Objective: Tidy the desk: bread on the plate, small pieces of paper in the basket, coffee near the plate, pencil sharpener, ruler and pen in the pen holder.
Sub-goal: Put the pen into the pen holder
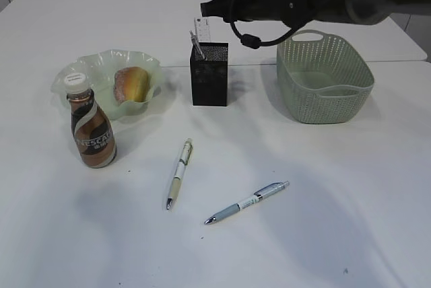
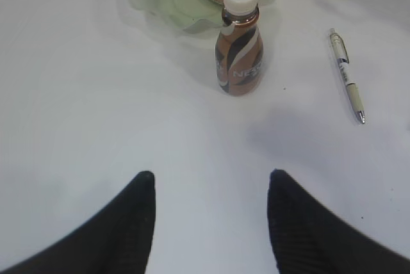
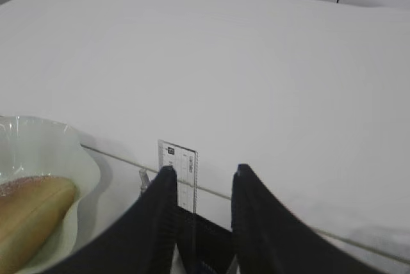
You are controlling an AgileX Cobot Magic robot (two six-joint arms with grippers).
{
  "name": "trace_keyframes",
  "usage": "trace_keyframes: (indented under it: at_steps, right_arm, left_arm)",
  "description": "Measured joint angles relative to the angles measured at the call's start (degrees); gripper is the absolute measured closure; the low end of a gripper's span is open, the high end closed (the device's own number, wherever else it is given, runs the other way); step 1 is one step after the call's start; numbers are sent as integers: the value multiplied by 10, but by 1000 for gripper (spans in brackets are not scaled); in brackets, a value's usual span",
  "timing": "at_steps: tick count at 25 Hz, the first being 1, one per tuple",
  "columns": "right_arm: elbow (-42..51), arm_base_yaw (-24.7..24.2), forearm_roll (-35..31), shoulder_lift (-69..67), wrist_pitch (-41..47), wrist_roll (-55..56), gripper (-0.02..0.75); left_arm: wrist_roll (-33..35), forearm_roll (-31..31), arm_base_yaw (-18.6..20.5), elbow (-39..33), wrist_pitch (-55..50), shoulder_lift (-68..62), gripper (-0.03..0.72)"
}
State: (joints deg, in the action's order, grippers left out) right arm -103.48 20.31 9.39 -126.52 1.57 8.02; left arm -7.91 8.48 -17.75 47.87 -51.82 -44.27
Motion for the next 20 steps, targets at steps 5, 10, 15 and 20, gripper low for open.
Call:
trace_keyframes:
  at_steps: [5, 10, 15, 20]
  right_arm:
    - [-2, 0, -14, 37, 107, 1, 490]
    - [-20, 0, -52, 76, 276, 1, 490]
    - [-62, 0, -94, 93, 459, 1, 490]
    - [-101, 0, -122, 97, 616, -7, 491]
  left_arm:
    - [0, 1, 0, 0, 0, 0, 294]
    - [0, 2, 0, 0, 0, 0, 294]
    - [0, 0, 0, 0, 0, 0, 294]
    - [0, -2, 0, 0, -1, 0, 294]
